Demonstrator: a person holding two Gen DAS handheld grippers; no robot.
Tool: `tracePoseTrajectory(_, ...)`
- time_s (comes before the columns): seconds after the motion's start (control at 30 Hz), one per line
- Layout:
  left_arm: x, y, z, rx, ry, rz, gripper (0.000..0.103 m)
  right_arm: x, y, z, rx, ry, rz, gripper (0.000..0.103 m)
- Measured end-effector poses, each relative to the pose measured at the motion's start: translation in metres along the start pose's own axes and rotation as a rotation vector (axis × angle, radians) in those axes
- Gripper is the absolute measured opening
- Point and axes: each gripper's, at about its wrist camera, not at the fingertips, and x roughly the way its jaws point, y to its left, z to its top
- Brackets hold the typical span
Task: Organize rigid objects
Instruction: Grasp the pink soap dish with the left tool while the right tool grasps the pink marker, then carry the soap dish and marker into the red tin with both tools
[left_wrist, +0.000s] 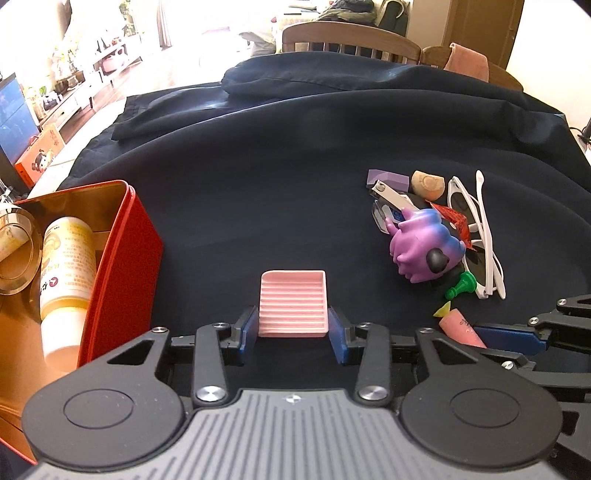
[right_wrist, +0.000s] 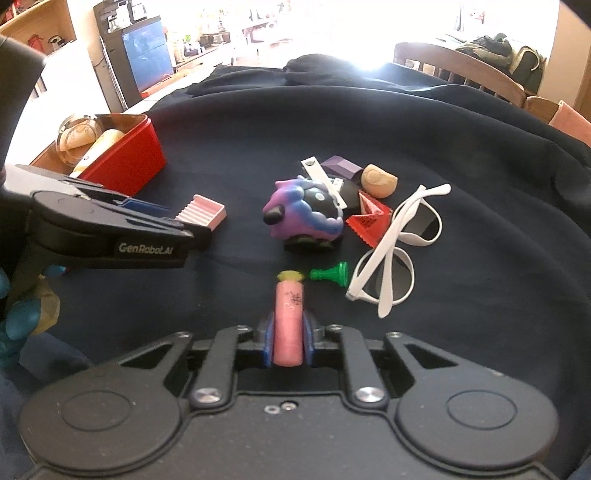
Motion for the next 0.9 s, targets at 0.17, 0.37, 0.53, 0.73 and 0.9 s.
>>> tracePoseTrajectory(0.17,-0.001,0.004,0.002,-0.017,0.014,-0.005,0.040,-0.007,-0.004,-0.002,0.040,-0.007,0.015,0.014)
tracePoseTrajectory(0.37,-0.008,0.009,0.001,-0.026,0.016,-0.017,0.039,-0.020,-0.008,-0.003,0.096,-0.019,0.036,0.014)
tracePoseTrajectory(0.53,-0.017,0.013,-0.002,-0.044,0.016,-0.036,0.039,-0.032,-0.008,-0.003,0.130,-0.028,0.050,0.014)
tracePoseTrajectory(0.73,-0.037,0.018,-0.005,-0.066,0.006,-0.076,0.039,-0.045,-0.001,0.001,0.153,-0.033,0.058,0.014)
tracePoseTrajectory(0.9,-0.059,0.022,-0.008,-0.063,-0.016,-0.103,0.039,-0.058,0.010,0.005,0.152,-0.039,0.068,0.014)
